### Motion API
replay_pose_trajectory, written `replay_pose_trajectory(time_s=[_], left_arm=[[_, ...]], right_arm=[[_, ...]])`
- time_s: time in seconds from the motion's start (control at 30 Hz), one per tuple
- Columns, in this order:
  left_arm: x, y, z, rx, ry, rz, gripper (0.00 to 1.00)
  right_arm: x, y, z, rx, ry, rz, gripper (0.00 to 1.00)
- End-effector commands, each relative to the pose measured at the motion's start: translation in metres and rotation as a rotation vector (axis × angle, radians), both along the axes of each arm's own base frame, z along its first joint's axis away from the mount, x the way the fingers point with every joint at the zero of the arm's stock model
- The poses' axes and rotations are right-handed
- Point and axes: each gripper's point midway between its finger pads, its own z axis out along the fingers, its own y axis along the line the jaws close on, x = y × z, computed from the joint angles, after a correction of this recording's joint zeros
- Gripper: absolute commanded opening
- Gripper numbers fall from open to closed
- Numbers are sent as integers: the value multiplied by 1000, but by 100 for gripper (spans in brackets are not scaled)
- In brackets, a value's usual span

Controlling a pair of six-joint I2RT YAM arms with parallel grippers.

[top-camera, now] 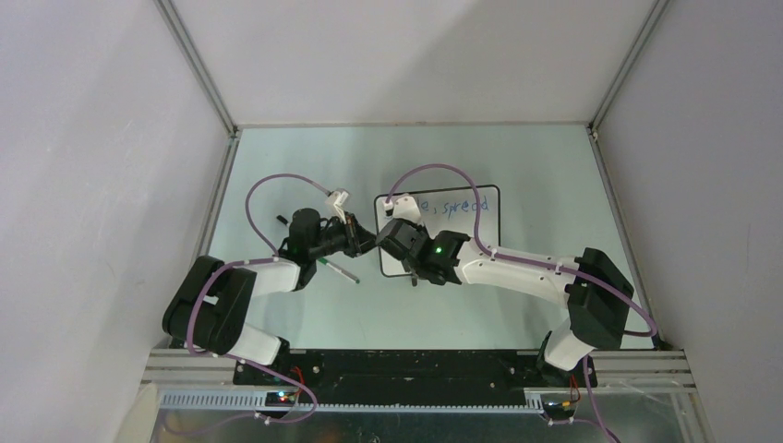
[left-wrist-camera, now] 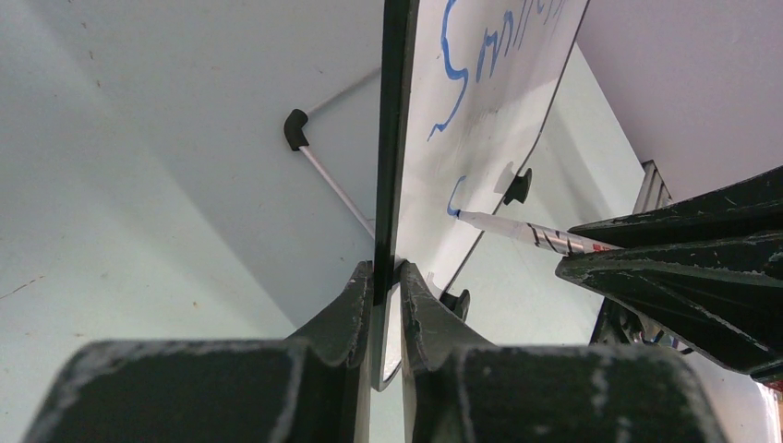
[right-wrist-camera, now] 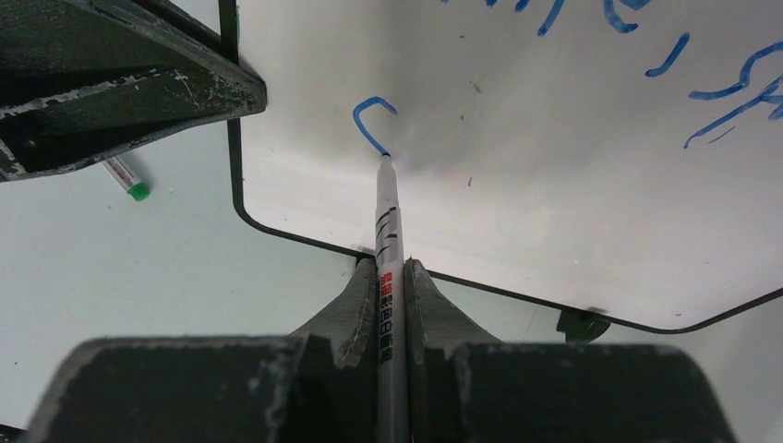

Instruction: Write a sentence on the whiteboard

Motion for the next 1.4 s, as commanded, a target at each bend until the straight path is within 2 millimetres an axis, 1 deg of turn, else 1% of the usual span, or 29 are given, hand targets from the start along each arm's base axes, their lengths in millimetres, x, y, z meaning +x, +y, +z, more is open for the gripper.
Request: replay_pose_trajectory(time_s=[0.0,0.4,0.77,1.0,1.13,1.17,1.27,1.33,1.37], left_arm=[[1,2,1,10,-14,13,6],[0,3,1,11,-13,14,6],[0,2,1,11,-15,14,6],[0,2,1,12,-13,13,6],[0,3,1,11,-13,14,6],[0,3,1,11,-13,14,6],[0,2,1,12,-13,13,6],[0,3,1,11,-13,14,6],[0,3,1,12,-12,15,6]], right_arm=[[4,-2,6,0,-20,-35,0],[-3,13,-3,4,3,28,0],[-3,26,1,35,7,65,0],[-3,35,17,81,-12,95,0],[-6,35,30,102,-38,103,0],[-7,36,36,116,-50,108,0],[-9,31,41,133,-63,107,0],[-9,25,45,137,-76,91,0],[-8,21,44,132,-77,85,0]])
